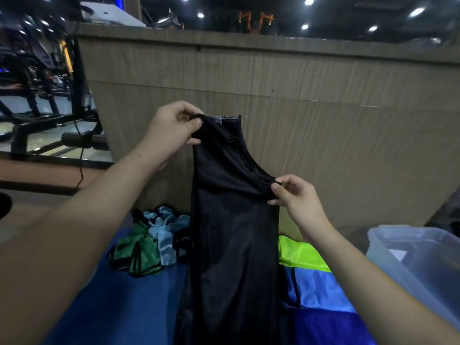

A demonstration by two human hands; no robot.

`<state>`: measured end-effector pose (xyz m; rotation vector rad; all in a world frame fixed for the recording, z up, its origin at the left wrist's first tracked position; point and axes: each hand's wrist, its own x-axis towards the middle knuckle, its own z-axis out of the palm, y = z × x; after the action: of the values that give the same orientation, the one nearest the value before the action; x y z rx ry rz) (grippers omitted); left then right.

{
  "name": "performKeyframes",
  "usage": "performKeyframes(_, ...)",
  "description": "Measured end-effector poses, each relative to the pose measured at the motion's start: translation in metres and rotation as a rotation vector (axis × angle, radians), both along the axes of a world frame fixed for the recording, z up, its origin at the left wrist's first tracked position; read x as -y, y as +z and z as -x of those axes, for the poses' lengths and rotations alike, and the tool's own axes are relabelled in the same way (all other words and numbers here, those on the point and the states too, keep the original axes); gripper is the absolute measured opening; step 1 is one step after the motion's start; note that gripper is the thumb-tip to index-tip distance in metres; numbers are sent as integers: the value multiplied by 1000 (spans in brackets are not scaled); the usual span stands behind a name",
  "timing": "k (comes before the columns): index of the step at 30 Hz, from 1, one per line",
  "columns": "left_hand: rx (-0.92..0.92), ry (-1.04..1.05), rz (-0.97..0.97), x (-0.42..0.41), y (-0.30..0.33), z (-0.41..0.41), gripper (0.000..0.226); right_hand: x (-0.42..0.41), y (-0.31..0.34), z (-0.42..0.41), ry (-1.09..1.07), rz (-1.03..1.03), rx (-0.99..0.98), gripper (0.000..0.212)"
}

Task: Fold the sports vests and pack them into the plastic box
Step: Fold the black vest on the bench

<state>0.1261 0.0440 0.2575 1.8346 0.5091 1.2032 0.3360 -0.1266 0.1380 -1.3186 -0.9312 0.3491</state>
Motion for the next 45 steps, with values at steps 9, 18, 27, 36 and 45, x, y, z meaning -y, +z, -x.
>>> performKeyframes(9,104,-16,-77,-26,0,-28,23,-28,4,-28,18,-34,99,14)
performKeyframes(18,11,-91,-5,-13,-51,-5,19,-23,-31,-27,-28,38,122,36)
performKeyframes(27,-182,-113,-26,53,-128,57,14,21,-91,0,-14,251,169,31)
performKeyframes(36,-242,-220,-5,128,-205,96,18,69,-142,19,-40,426,377,38)
performKeyframes(45,-495,-341,-300,171,-268,115,18,116,-181,33,26,573,669,29)
